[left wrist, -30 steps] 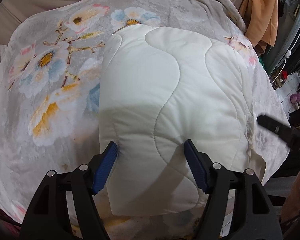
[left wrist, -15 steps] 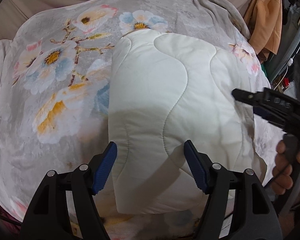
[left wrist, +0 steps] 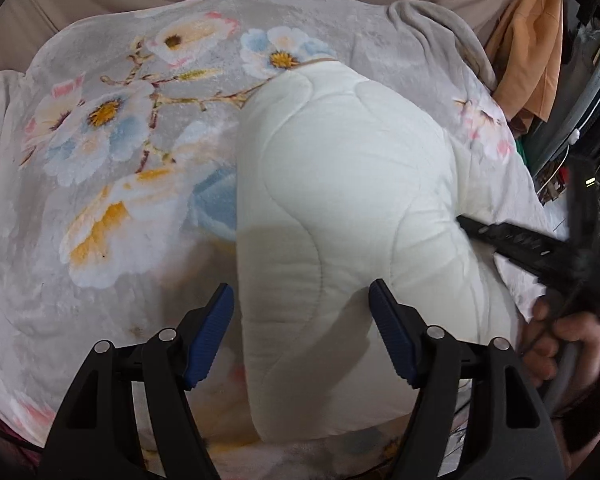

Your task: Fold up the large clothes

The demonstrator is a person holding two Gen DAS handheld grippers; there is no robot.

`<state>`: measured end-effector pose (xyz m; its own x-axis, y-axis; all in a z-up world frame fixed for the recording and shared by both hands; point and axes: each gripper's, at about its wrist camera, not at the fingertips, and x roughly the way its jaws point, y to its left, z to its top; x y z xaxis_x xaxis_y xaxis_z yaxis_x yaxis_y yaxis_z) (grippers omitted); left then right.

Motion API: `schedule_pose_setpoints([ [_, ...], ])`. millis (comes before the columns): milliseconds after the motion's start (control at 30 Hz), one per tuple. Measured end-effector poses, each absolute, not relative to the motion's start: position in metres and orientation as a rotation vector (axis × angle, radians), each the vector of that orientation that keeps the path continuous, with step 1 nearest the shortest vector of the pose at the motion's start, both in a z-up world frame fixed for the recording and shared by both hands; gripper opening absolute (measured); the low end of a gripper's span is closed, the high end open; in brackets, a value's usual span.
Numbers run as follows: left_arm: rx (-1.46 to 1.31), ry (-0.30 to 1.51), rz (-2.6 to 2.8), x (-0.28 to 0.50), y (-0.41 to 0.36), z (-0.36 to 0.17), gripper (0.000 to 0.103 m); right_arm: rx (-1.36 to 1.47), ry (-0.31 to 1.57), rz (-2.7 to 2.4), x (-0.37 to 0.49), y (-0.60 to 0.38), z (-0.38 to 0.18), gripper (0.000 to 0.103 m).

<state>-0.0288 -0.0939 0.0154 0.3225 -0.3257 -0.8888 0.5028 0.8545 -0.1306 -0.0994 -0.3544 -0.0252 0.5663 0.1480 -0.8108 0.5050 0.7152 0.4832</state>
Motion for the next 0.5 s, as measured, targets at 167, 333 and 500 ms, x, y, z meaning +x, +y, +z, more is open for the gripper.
schedule_pose_setpoints([
  [167,0.121,1.171,-0.569,-0.023,-0.088,0.008,0.073,0.654,0.935,-0.32,-0.137,-0.348,0.016,0.053],
  [333,-0.032,1.211,-0.554,-0.003,-0.06,0.006,0.076,0.678,1.004,-0.394,-0.168,-0.36,-0.003,0.057],
  [500,-0.16,1.26,-0.568,0.01,-0.043,0.0,0.076,0.876,1.003,-0.325,-0.181,-0.381,-0.029,0.057],
])
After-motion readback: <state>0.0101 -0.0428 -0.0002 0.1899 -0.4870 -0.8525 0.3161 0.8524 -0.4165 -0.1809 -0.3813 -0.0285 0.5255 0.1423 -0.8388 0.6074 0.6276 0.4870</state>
